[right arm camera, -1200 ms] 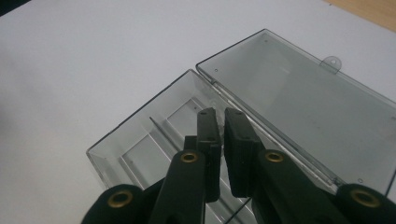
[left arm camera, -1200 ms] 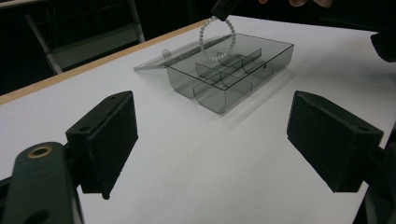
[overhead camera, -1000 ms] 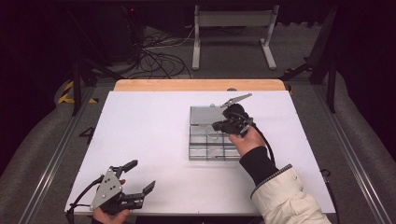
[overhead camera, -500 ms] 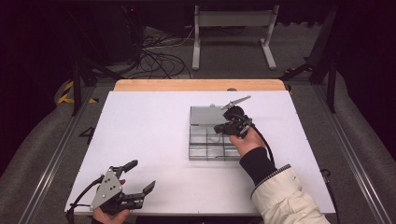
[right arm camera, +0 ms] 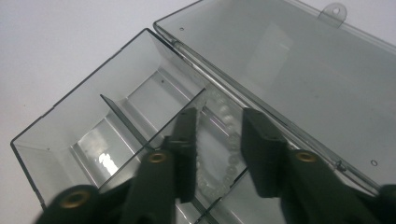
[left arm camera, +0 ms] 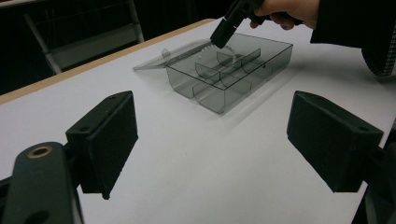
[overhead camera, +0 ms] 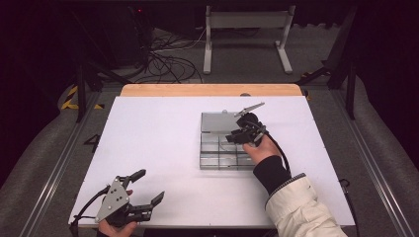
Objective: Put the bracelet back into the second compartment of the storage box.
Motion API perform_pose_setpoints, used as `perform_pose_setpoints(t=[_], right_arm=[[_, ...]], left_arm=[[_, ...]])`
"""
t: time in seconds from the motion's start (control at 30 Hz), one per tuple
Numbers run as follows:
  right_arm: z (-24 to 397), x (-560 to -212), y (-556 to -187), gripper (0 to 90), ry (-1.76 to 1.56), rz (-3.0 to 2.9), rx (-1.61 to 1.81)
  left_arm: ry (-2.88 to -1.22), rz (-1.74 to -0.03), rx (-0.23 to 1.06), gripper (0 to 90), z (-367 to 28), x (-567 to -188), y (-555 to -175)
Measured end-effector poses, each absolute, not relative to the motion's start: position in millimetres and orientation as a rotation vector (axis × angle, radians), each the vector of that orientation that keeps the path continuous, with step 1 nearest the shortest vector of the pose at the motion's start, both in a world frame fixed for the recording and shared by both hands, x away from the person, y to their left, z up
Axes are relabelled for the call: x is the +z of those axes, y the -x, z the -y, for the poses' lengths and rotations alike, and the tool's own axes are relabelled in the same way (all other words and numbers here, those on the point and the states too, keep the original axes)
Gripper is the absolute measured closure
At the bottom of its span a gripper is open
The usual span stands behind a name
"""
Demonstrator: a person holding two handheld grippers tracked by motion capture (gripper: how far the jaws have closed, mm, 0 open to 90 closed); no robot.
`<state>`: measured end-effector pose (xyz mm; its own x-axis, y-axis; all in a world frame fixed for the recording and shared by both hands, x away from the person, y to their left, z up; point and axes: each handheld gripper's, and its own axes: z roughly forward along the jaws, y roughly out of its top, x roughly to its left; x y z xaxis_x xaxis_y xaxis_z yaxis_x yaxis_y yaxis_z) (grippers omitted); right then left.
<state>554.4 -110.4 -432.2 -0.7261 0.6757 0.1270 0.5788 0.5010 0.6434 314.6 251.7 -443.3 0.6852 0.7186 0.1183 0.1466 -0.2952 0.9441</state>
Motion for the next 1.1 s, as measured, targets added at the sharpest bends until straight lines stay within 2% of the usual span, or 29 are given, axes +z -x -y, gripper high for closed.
perform_pose_setpoints(t=[0.07,0.13,0.17,0.33,0.53,0.57,1.1], right_arm=[[110,-431,-553,58.0,-1.088,-2.590,1.026],[110,-429,-552,48.0,-1.074,-2.583,1.045],[110,-429,-552,48.0,-1.074,-2.583,1.045],[112,-423,-548,34.8,-1.054,-2.548,1.083],[113,-417,-543,26.7,-1.030,-2.527,1.116],[113,-415,-542,23.3,-1.020,-2.533,1.121],[116,-387,-510,13.7,-0.872,-2.483,1.218]], left_arm=[[-1.815,-0.685,0.659,16.9,-252,-443,-315],[-1.815,-0.685,0.659,16.9,-252,-443,-315],[-1.815,-0.684,0.659,16.9,-252,-443,-315],[-1.818,-0.685,0.657,16.9,-251,-443,-315],[-1.818,-0.685,0.657,16.9,-251,-443,-315],[-1.817,-0.685,0.657,16.9,-251,-443,-315],[-1.816,-0.690,0.657,16.8,-251,-443,-315]])
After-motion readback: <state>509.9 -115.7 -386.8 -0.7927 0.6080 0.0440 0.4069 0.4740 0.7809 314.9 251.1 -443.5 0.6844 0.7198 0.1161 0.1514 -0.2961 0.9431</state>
